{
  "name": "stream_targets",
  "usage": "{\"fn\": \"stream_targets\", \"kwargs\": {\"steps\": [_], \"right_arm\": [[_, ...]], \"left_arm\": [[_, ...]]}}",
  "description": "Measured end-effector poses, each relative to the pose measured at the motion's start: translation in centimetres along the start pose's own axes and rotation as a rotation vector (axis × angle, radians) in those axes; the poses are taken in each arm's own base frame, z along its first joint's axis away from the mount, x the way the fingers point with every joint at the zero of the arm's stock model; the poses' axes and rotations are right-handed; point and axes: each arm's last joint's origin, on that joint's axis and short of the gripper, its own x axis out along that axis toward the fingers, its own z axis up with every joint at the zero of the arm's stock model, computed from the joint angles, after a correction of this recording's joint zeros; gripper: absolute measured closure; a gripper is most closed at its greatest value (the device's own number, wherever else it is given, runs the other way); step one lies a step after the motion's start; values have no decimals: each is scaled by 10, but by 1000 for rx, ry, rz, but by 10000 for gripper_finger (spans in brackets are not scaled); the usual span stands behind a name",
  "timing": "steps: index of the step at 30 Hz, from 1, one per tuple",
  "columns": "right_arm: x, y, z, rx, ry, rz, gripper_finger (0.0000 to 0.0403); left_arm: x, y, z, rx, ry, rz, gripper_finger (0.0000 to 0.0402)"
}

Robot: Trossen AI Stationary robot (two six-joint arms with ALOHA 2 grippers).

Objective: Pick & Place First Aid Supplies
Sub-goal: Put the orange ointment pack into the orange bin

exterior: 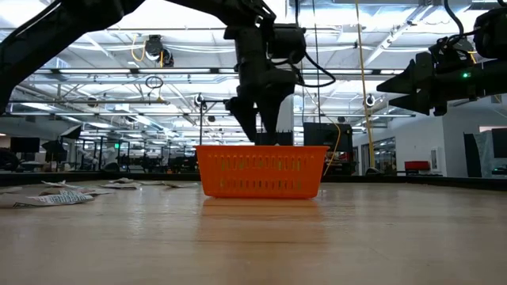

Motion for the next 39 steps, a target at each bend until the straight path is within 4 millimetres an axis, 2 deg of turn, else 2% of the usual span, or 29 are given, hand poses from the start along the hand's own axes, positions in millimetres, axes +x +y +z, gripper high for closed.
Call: {"fn": "stream_targets", "kwargs": {"steps": [7,10,13,19,27,34,39], "right_arm": [[0,0,0,0,0,0,9],[0,0,0,0,0,0,9],[0,0,0,0,0,0,9],[0,0,0,0,1,0,9],[0,0,0,0,0,0,9],[0,0,0,0,0,0,9],[0,0,0,0,0,0,9]], "left_arm": [[-2,13,0,-386,59,-77,57],[-11,16,-8,-542,69,-49,61],[-25,20,-24,-639,50,-11,68],[-39,28,-69,-794,69,22,85],[-55,38,-152,-950,117,66,100],[-55,42,-215,-1038,181,56,92],[-51,42,-244,-1085,208,64,88]]}}
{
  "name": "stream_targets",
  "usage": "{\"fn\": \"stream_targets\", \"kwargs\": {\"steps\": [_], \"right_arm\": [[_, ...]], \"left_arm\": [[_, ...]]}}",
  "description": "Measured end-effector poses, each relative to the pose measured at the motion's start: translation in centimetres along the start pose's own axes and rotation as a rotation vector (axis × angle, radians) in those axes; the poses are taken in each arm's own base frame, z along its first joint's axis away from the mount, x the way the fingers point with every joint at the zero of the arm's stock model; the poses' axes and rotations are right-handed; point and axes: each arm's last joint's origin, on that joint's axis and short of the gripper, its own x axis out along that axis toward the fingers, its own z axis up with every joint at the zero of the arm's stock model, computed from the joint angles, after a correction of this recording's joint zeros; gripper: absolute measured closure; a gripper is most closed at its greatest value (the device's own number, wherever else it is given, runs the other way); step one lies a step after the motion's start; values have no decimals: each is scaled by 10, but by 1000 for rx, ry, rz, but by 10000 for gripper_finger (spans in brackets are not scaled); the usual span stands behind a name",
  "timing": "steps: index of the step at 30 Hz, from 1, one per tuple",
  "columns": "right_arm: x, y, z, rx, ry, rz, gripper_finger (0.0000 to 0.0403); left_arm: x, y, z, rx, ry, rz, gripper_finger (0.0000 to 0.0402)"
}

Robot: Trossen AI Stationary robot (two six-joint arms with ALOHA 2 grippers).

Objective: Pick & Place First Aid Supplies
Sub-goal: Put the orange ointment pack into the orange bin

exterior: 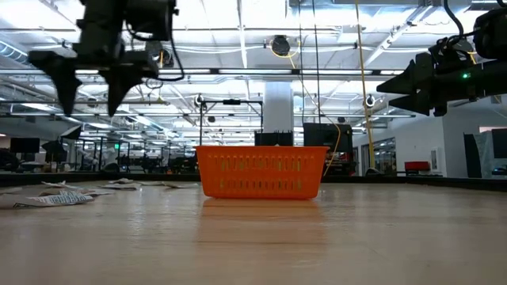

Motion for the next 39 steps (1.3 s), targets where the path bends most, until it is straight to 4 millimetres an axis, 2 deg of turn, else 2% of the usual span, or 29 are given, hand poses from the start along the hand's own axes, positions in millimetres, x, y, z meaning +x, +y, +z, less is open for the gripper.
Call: {"fn": "stream_targets", "kwargs": {"steps": [8,17,25,30,34,39], "right_arm": [[0,0,0,0,0,0,9],[0,0,0,0,0,0,9],[0,0,0,0,0,1,9],[0,0,0,0,0,0,9],[0,0,0,0,0,0,9],[0,0,0,0,0,1,9]], "left_arm": [[42,10,-17,-3,48,124,107],[81,16,-36,-9,106,297,121],[110,9,-44,-31,88,326,123],[120,8,-45,-48,97,369,137],[123,2,-46,-18,104,310,168],[125,-3,-46,-24,104,249,249]]}}
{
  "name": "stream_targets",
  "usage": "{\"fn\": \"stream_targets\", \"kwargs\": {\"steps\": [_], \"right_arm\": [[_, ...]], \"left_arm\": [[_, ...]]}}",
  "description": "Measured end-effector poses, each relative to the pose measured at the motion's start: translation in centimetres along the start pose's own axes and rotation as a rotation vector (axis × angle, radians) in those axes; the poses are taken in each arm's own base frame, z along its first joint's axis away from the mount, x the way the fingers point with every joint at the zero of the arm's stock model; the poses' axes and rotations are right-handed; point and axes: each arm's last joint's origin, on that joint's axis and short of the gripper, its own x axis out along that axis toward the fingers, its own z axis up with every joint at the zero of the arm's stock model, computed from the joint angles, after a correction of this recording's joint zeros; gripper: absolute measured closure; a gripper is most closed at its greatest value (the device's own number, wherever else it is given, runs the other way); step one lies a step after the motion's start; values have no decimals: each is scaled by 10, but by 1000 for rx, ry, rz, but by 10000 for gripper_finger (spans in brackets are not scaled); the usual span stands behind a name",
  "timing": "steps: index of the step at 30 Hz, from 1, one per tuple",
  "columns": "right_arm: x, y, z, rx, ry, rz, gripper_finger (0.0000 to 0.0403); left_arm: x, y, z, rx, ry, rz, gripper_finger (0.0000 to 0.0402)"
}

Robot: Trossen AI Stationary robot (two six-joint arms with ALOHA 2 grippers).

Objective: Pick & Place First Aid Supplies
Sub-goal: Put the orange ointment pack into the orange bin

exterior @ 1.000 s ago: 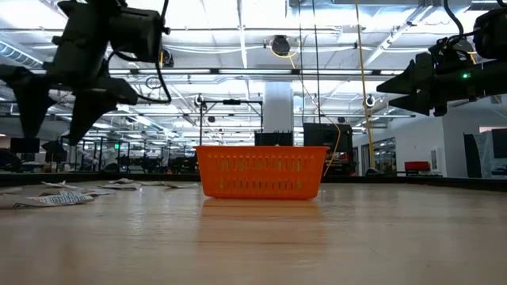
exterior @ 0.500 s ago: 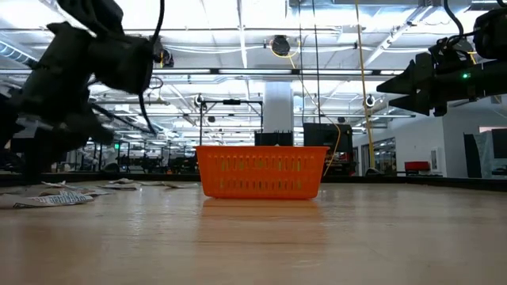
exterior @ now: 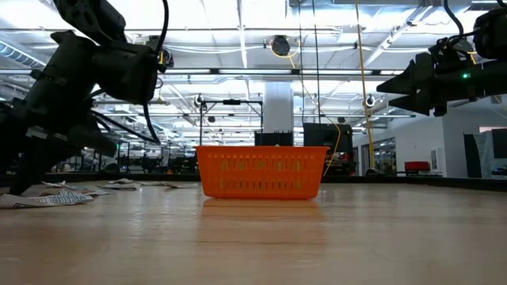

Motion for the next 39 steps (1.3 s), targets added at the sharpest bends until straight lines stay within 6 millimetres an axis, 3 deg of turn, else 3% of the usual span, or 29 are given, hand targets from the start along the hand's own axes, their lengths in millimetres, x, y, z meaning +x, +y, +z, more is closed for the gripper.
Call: {"fn": "stream_targets", "kwargs": {"steps": [8,17,27,33,39], "right_arm": [[0,0,0,0,0,0,9],[0,0,0,0,0,0,9],[0,0,0,0,0,0,9],[0,0,0,0,0,0,9],[0,0,0,0,0,0,9]], "left_arm": [[0,-6,-1,55,22,-57,390],[-5,-10,-1,153,55,-121,398],[-55,1,0,111,-25,-240,400],[-66,2,0,103,-32,-255,401],[-86,-8,8,288,-64,-289,401]]}}
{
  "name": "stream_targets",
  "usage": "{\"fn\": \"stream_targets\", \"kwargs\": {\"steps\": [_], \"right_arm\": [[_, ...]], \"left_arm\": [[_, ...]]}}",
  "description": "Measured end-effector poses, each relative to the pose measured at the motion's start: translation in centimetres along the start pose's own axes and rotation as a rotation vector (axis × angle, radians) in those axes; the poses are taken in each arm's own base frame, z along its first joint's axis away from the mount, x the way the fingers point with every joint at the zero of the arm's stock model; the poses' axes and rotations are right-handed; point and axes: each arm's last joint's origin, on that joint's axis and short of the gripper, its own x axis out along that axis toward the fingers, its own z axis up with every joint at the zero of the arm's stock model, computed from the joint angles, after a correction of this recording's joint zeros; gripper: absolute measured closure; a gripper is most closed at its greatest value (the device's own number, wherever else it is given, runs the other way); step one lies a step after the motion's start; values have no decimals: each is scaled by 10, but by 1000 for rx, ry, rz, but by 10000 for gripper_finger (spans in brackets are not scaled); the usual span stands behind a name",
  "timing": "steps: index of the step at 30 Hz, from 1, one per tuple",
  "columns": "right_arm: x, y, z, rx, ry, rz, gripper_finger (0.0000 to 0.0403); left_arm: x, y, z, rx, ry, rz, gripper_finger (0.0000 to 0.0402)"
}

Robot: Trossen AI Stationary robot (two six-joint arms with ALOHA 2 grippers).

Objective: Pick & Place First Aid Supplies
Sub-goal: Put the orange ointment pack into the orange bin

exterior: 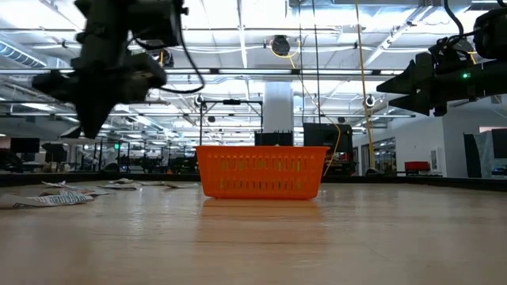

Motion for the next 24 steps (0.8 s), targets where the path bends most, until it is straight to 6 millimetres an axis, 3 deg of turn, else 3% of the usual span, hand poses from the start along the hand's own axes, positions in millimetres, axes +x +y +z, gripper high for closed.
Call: {"fn": "stream_targets", "kwargs": {"steps": [7,13,24], "right_arm": [[0,0,0,0,0,0,9],[0,0,0,0,0,0,9],[0,0,0,0,0,0,9]], "left_arm": [[-22,-30,23,403,-18,12,401],[-36,-72,36,773,0,33,401],[-33,-159,35,1218,48,123,401]]}}
